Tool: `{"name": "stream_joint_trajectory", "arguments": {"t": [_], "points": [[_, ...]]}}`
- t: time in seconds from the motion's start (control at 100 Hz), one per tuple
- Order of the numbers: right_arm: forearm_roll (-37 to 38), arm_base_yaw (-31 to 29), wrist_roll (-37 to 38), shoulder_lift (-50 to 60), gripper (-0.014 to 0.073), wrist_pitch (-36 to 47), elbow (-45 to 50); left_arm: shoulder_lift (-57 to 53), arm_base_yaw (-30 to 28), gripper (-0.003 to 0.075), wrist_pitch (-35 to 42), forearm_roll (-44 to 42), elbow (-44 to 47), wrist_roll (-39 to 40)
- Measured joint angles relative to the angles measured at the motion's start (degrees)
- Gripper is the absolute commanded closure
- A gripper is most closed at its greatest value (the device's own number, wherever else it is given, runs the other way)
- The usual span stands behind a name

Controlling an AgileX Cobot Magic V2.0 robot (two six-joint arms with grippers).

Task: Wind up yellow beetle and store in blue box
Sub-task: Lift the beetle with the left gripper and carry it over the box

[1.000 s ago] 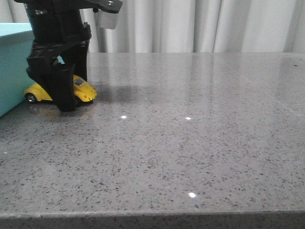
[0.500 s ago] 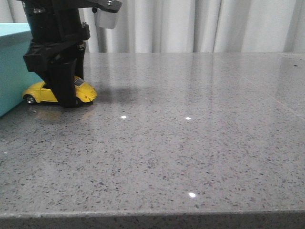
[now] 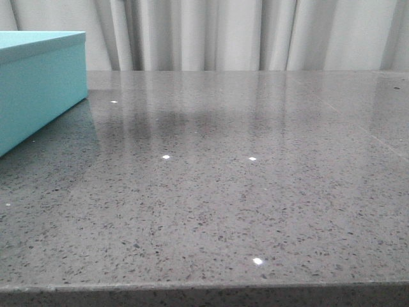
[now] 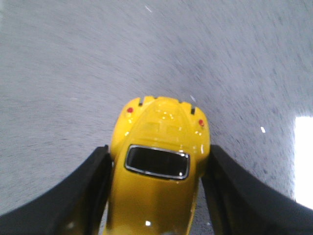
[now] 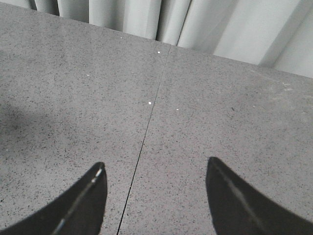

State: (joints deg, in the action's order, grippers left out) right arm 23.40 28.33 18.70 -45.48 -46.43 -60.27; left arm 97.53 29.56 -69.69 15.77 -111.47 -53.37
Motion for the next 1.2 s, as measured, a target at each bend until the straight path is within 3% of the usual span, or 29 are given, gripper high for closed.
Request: {"name": "stream_joint_trajectory", "arguments": {"t": [0.15, 0.32, 0.46, 0.6, 0.97, 1.2], "points": [[0.0, 0.0, 0.0, 0.0, 0.0144, 0.0, 0.0, -3.1, -5.9, 0.0739, -0.9, 0.2, -2.1, 7.9], [0.0, 0.0, 0.0, 0.0, 0.0144, 0.0, 0.0, -6.0, -19.0, 0.0739, -2.5, 1.0, -2.3, 16.5], [0.0, 0.0, 0.0, 0.0, 0.0144, 0.0, 0.0, -6.5, -30.2, 0.0739, -2.7, 5.7, -2.3, 20.3], [0.0, 0.0, 0.0, 0.0, 0.0144, 0.0, 0.0, -6.6, -37.1, 0.0739, -2.7, 7.1, 1.4, 21.7], [0.0, 0.0, 0.0, 0.0, 0.0144, 0.0, 0.0, -5.0, -39.7, 0.0739, 4.7, 7.5, 22.2, 22.2], [0.0, 0.0, 0.0, 0.0, 0.0144, 0.0, 0.0, -0.3, -39.7, 0.0739, 8.5, 7.5, 27.7, 22.3]]}}
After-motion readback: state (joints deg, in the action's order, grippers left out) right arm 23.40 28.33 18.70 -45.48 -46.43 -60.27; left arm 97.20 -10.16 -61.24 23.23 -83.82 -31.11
